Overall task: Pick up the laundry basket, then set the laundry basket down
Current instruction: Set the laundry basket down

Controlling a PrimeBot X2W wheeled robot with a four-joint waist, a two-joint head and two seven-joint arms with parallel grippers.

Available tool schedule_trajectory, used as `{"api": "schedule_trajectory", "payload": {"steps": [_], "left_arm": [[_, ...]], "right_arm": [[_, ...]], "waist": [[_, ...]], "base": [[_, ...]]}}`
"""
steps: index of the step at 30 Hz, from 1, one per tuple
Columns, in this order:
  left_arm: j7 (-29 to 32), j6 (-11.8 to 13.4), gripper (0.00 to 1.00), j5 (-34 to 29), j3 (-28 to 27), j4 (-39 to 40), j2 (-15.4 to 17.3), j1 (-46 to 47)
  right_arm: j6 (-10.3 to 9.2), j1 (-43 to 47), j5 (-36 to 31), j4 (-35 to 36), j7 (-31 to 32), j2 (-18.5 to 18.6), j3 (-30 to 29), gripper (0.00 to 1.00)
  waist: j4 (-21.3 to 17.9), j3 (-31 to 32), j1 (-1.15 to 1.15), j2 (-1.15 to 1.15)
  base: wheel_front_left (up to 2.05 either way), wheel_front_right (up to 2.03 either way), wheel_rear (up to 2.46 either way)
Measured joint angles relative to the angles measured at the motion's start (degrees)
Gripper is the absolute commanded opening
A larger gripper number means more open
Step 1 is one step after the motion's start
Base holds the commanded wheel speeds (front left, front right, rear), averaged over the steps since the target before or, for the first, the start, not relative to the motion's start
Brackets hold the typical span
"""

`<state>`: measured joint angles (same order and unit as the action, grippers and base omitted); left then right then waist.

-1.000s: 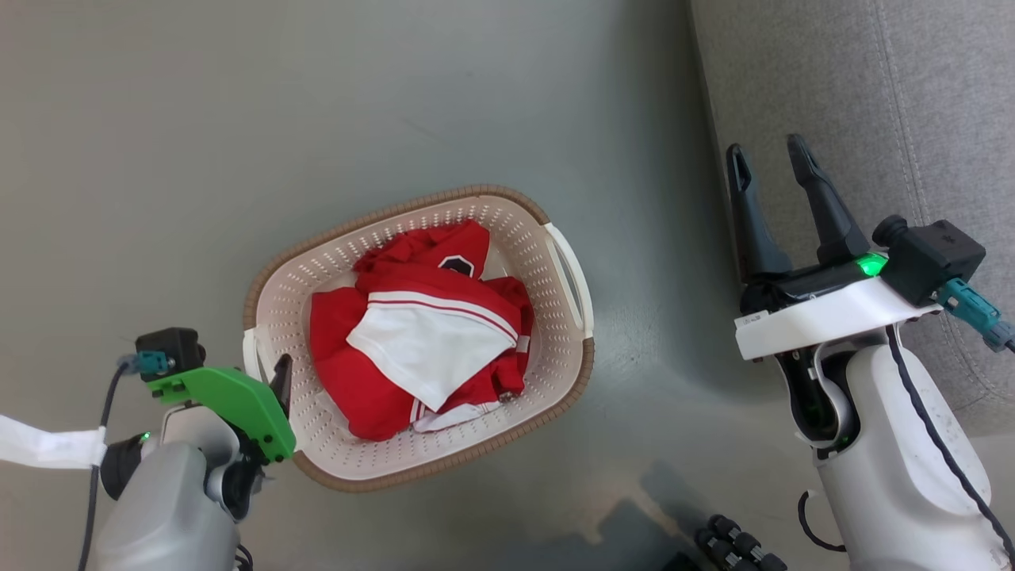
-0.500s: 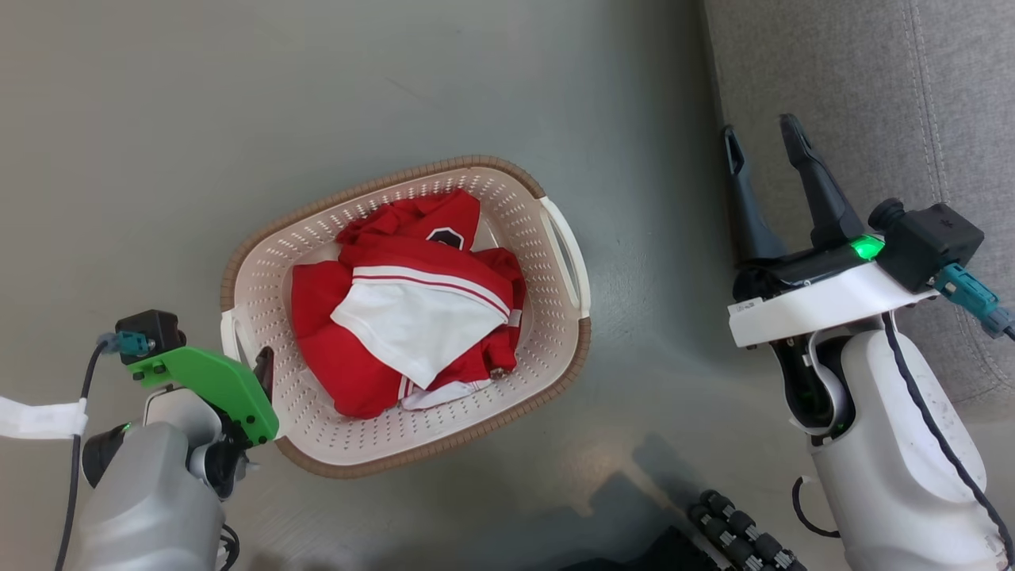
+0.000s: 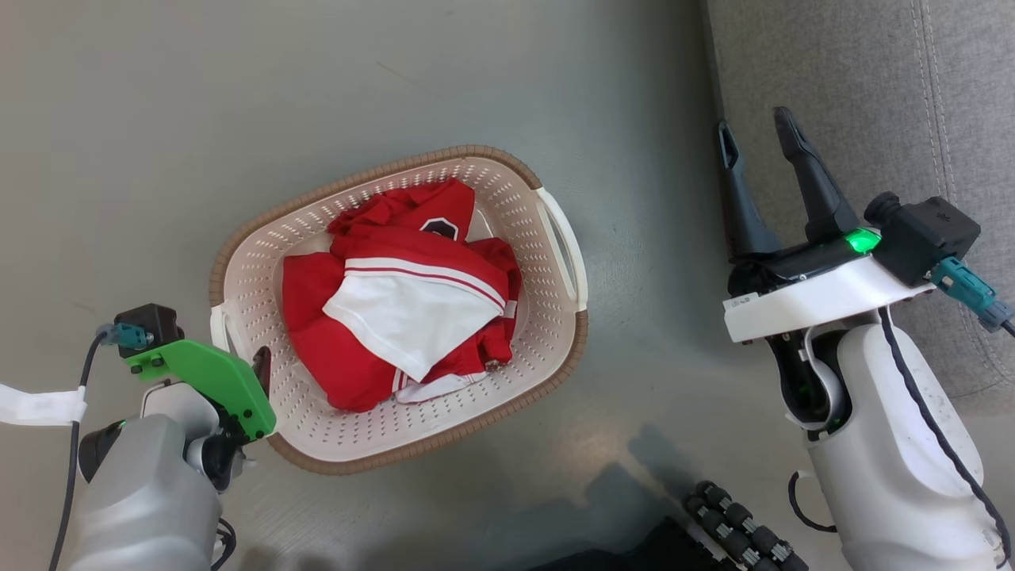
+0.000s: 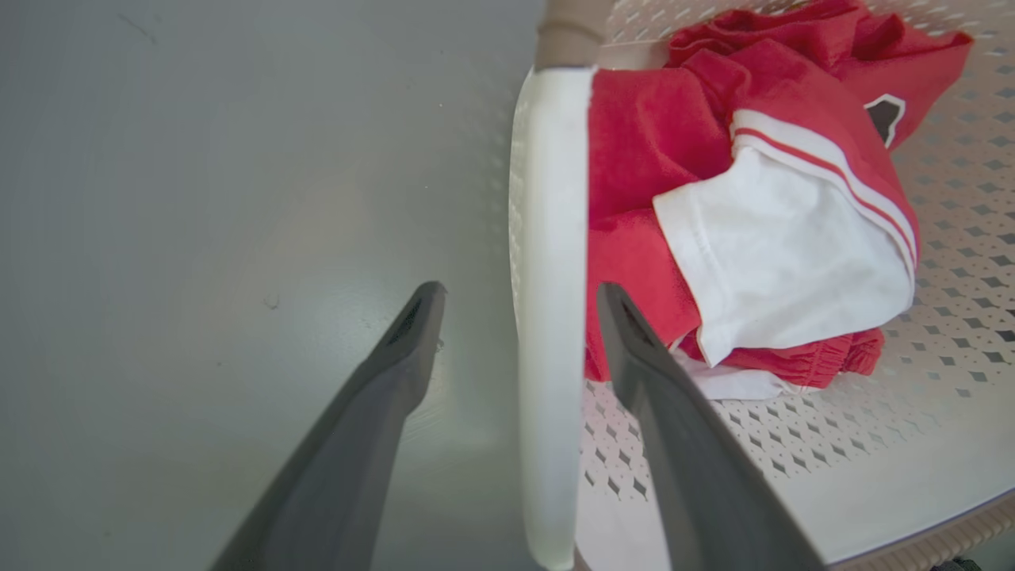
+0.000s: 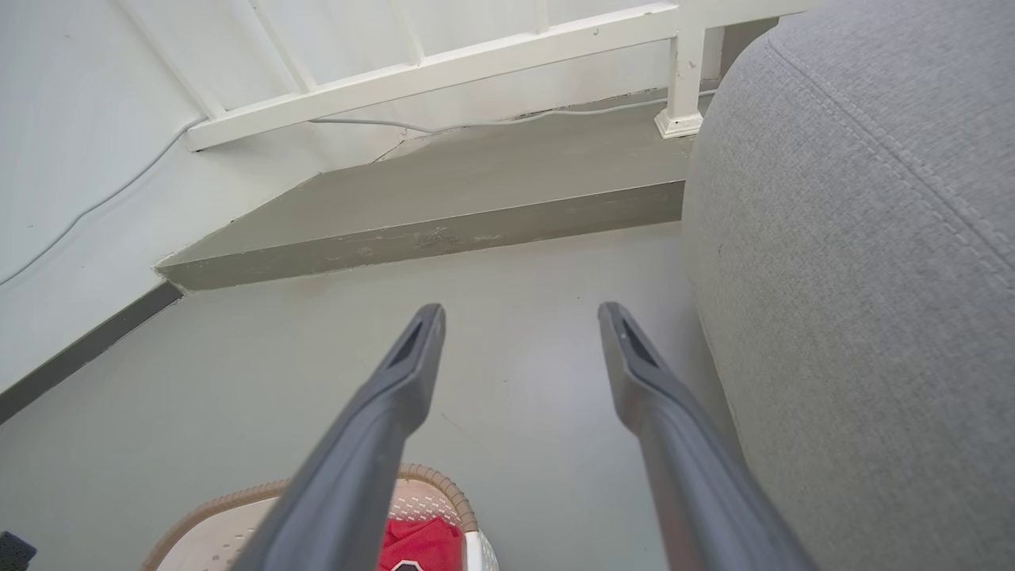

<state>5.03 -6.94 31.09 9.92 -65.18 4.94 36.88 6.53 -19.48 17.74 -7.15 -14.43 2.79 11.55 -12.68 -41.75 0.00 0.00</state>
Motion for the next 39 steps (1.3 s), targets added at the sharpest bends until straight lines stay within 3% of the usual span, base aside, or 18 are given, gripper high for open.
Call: {"api": "schedule_trajectory", "payload": {"steps": [5, 7, 9, 10, 11, 12, 13, 39], "left_arm": [[0.1, -0.1, 0.87, 0.0, 0.2, -1.1, 0.0, 0.9], [0.2, -0.1, 0.75, 0.0, 0.4, -1.3, 0.0, 1.1], [0.2, -0.1, 0.45, 0.0, 0.6, -1.7, 0.0, 1.5], [0.2, -0.1, 0.38, 0.0, 0.6, -1.9, 0.0, 1.7], [0.2, -0.1, 0.25, 0.1, 0.6, -2.1, 0.0, 2.0], [0.2, -0.2, 0.05, 0.4, 0.6, -2.2, -0.1, 2.1], [0.2, -0.2, 0.0, 0.5, 0.6, -2.4, -0.1, 2.2], [-1.6, -0.2, 0.0, -1.3, 4.7, -4.3, 0.8, 6.0]], "right_arm": [[0.0, 0.0, 0.4, 0.0, 0.0, 0.0, 0.1, 1.0], [-0.01, 0.0, 0.5, 0.0, 0.0, 0.0, 0.1, 1.0], [-0.01, -0.1, 0.5, -0.1, 0.0, 0.0, 0.2, 1.0], [-0.01, -0.1, 0.5, -0.1, 0.0, 0.0, 0.2, 1.0], [-0.01, -0.1, 0.5, -0.1, 0.0, 0.0, 0.3, 1.0], [-0.01, -0.1, 0.5, -0.1, 0.0, 0.0, 0.4, 1.0], [-0.01, -0.2, 0.5, -0.1, 0.0, 0.0, 0.5, 1.0], [-0.07, -1.5, 2.5, -0.6, 0.0, 0.0, 1.8, 1.0]], "waist": [[-0.2, -0.5, 0.0, 0.0], [-0.3, -0.6, 0.0, 0.0], [-0.3, -0.8, 0.0, 0.0], [-0.3, -0.9, 0.0, 0.0], [-0.4, -1.0, 0.0, 0.0], [-0.4, -1.0, 0.0, 0.0], [-0.4, -1.1, 0.0, 0.0], [-1.0, -1.3, 0.0, 0.0]], "base": [[0.0, 0.0, 0.0], [0.0, 0.0, 0.0], [0.0, 0.0, 0.0], [0.0, 0.0, 0.0], [0.0, 0.0, 0.0], [0.0, 0.0, 0.0], [0.0, 0.0, 0.0], [0.0, 0.0, 0.0]]}}
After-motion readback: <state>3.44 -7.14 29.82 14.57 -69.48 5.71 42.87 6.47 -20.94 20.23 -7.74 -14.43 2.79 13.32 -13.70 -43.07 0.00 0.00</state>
